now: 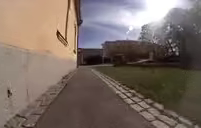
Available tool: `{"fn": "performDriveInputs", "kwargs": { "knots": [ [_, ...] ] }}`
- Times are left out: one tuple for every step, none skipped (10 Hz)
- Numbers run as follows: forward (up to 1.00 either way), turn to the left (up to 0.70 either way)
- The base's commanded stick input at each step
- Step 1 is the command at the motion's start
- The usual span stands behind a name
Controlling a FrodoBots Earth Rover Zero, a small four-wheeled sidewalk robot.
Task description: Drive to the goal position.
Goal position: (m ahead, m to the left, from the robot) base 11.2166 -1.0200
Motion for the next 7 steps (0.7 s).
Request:
{"fn": "performDriveInputs", "kwargs": {
  "knots": [
    [0.70, 0.00],
    [0.70, 0.00],
    [0.70, 0.00],
    [0.70, 0.00],
    [0.70, 0.00],
    [0.70, 0.00],
    [0.70, 0.00]
  ]
}}
